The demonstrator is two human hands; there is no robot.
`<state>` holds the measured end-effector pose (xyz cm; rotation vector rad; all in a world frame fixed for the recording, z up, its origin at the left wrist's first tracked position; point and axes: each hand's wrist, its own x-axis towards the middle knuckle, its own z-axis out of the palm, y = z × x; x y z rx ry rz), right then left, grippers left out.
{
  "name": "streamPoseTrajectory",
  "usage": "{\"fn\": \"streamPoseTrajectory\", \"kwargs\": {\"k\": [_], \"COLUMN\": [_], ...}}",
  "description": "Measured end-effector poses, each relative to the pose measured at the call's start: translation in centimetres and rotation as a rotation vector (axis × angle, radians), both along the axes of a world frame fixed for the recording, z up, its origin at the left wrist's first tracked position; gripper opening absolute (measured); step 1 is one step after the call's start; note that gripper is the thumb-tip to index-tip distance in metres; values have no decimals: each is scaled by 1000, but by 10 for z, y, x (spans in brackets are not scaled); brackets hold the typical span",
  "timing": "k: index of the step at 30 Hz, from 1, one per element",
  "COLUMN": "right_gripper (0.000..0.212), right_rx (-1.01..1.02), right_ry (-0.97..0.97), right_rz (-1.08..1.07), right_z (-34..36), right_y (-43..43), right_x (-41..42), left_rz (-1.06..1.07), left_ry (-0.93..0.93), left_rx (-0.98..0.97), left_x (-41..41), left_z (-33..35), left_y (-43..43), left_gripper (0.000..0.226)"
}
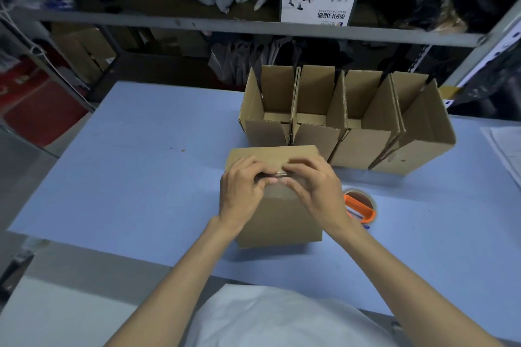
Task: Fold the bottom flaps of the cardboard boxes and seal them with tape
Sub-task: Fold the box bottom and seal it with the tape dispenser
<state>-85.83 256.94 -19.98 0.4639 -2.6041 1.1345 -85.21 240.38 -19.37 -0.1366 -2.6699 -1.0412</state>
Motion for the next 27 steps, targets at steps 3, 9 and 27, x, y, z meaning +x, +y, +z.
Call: {"fn": "streamPoseTrajectory", "kwargs": {"k": [3,9,27], "right_gripper": [15,13,59], "right_rx": [70,30,191], "right_ry": [108,92,120], "right_rz": [-33,-30,-25], "right_z": [-3,-11,-37], "right_y": [-2,-2,-3], "right_x": [-5,-17,-17], "left_rz": [32,39,-230], "left_ry": [42,85,-86], "left_rx": [-46,-64,-99], "left_x": [-4,-14,-8], "left_z": [-3,-6,-15], "left_y": [4,4,-22], "left_gripper": [9,7,58]}}
